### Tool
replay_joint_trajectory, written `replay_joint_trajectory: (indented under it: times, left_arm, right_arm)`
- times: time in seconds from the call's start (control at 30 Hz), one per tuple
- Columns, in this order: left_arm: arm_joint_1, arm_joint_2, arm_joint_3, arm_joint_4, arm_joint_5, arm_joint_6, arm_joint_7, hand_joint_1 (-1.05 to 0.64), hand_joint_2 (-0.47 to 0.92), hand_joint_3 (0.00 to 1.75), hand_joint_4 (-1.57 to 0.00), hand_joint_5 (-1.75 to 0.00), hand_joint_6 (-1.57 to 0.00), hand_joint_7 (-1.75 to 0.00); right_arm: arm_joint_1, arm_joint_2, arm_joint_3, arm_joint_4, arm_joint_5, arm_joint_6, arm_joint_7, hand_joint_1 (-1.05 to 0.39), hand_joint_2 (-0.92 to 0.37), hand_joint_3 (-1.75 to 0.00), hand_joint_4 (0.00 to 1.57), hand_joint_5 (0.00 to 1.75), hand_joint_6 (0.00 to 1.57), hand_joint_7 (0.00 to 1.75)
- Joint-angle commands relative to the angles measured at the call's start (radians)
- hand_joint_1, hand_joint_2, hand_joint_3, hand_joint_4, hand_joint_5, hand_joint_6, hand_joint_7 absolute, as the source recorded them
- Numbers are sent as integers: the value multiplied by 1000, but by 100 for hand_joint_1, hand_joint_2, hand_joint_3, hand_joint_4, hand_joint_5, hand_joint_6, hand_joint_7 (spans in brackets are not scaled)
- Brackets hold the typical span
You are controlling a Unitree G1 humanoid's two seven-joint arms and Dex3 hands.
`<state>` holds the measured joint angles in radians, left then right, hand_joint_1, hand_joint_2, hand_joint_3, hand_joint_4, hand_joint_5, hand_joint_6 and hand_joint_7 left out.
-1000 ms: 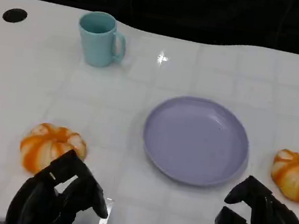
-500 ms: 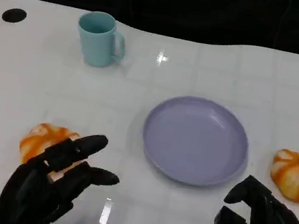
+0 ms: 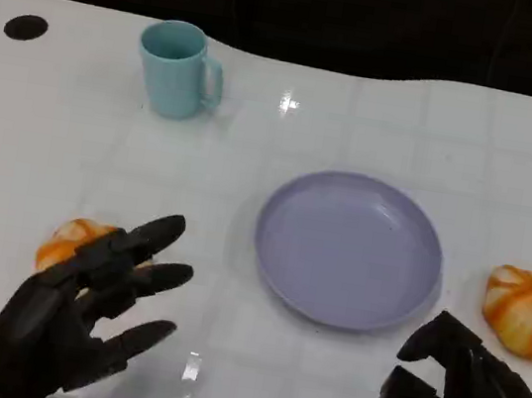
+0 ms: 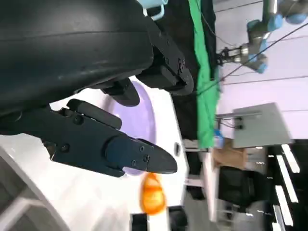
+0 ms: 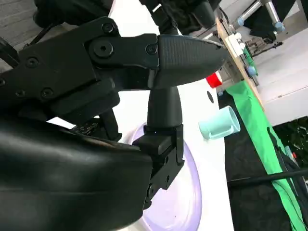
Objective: Grasp the bread from the table and place it into the plate.
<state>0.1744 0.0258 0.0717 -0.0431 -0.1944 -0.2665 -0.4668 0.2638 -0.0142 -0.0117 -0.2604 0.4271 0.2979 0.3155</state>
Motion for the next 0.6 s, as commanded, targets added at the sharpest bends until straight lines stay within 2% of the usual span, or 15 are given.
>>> replay_joint_trajectory:
  times: [0.03,0.2,0.6]
  left_arm:
    - [12,42,-7,-39,68,-51,46,-45,92,2,-24,-30,-33,0]
    - [15,100,-9,-101,240,-64,128,-44,91,1,-19,-20,-27,0]
    - [8,196,-26,-202,509,-45,254,-31,86,0,-12,-14,-19,0]
  right_arm:
    - [5,-5,-6,-12,3,-7,-5,-54,-90,-52,74,175,45,175]
    - [11,-3,-4,-22,6,-1,-8,-53,-91,-53,74,175,45,175]
    - [15,-5,-1,-26,2,-7,-6,-53,-91,-53,73,175,45,175]
